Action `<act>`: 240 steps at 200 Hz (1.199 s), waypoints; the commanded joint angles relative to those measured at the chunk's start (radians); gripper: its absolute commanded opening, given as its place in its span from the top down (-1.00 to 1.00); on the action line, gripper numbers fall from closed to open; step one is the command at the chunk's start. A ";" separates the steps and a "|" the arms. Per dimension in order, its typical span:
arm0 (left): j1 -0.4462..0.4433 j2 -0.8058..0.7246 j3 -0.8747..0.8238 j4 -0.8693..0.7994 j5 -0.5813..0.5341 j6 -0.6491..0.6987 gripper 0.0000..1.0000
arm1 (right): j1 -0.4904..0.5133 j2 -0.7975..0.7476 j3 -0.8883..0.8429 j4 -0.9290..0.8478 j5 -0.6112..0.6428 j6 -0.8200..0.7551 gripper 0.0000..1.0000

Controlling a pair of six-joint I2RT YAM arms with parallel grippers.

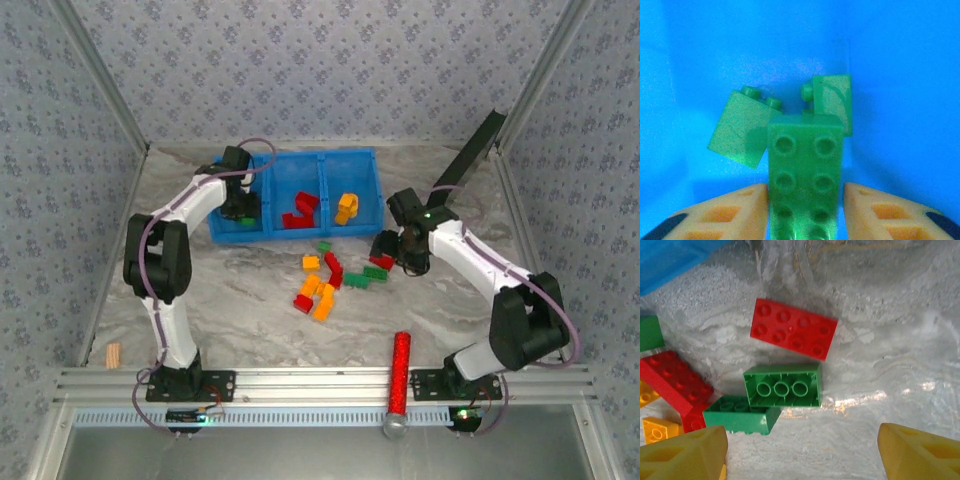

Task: Sort the legos into containers by color
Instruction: Place the lego in the container, then pick up the lego from the center of the table.

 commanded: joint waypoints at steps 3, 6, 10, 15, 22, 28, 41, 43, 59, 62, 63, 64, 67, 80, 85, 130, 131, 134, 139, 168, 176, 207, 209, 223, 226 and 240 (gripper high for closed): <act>-0.002 0.017 0.056 -0.006 0.023 0.015 0.00 | -0.015 0.067 0.042 0.017 -0.038 -0.075 -0.65; -0.002 0.018 0.059 -0.008 0.025 0.015 -0.01 | -0.016 0.077 0.046 0.023 -0.041 -0.080 -0.66; -0.002 0.019 0.064 -0.009 0.026 0.016 -0.03 | -0.015 0.089 0.049 0.029 -0.044 -0.082 -0.66; -0.002 0.018 0.066 -0.012 0.028 0.018 -0.04 | -0.015 0.105 0.054 0.037 -0.048 -0.087 -0.67; -0.002 0.015 0.072 -0.015 0.028 0.021 -0.07 | -0.015 0.128 0.060 0.048 -0.055 -0.094 -0.67; -0.002 0.012 0.078 -0.021 0.028 0.025 -0.09 | -0.015 0.145 0.063 0.055 -0.058 -0.095 -0.67; -0.002 0.000 0.093 -0.035 0.028 0.034 -0.11 | -0.019 0.182 0.072 0.076 -0.059 -0.095 -0.68; -0.002 -0.003 0.095 -0.038 0.028 0.035 -0.12 | -0.019 0.186 0.074 0.080 -0.059 -0.095 -0.68; -0.002 -0.032 0.109 -0.055 0.028 0.042 -0.15 | -0.023 0.218 0.087 0.100 -0.060 -0.095 -0.68; -0.002 -0.037 0.111 -0.058 0.028 0.044 -0.15 | -0.024 0.225 0.090 0.103 -0.058 -0.095 -0.68; -0.002 -0.040 0.111 -0.059 0.029 0.044 -0.15 | -0.024 0.228 0.091 0.104 -0.057 -0.095 -0.68; -0.001 -0.042 0.112 -0.060 0.029 0.044 -0.15 | -0.024 0.230 0.092 0.105 -0.057 -0.095 -0.68; -0.001 -0.049 0.114 -0.064 0.030 0.045 -0.15 | -0.025 0.235 0.095 0.107 -0.055 -0.095 -0.69; -0.001 -0.080 0.118 -0.074 0.035 0.048 -0.17 | -0.028 0.261 0.098 0.109 -0.051 -0.096 -0.69; -0.002 -0.091 0.119 -0.077 0.040 0.049 -0.18 | -0.031 0.271 0.098 0.112 -0.052 -0.129 -0.69; -0.004 -0.194 0.117 -0.100 0.084 0.049 -0.23 | -0.048 0.366 0.140 0.112 -0.039 -0.155 -0.55; -0.004 -0.196 0.116 -0.100 0.085 0.050 -0.23 | -0.048 0.367 0.139 0.112 -0.038 -0.155 -0.55; -0.005 -0.203 0.117 -0.100 0.087 0.049 -0.23 | -0.049 0.372 0.139 0.116 -0.037 -0.155 -0.54; -0.005 -0.213 0.117 -0.105 0.089 0.050 -0.23 | -0.050 0.380 0.138 0.119 -0.037 -0.156 -0.54; -0.006 -0.262 0.124 -0.122 0.088 0.056 -0.26 | -0.050 0.410 0.142 0.117 -0.032 -0.161 -0.54; -0.006 -0.271 0.125 -0.127 0.087 0.056 -0.27 | -0.048 0.415 0.145 0.108 -0.027 -0.166 -0.57; -0.011 -0.297 0.124 -0.135 0.089 0.048 -0.27 | -0.043 0.407 0.151 0.074 0.012 -0.188 -0.63; -0.012 -0.299 0.121 -0.135 0.089 0.047 -0.27 | -0.043 0.405 0.150 0.074 0.013 -0.188 -0.63; -0.015 -0.309 0.115 -0.131 0.089 0.043 -0.28 | -0.047 0.403 0.152 0.076 0.018 -0.196 -0.63; -0.016 -0.311 0.114 -0.129 0.089 0.043 -0.28 | -0.047 0.404 0.153 0.078 0.019 -0.197 -0.63; -0.020 -0.316 0.115 -0.132 0.089 0.041 -0.28 | -0.047 0.417 0.163 0.083 0.020 -0.206 -0.61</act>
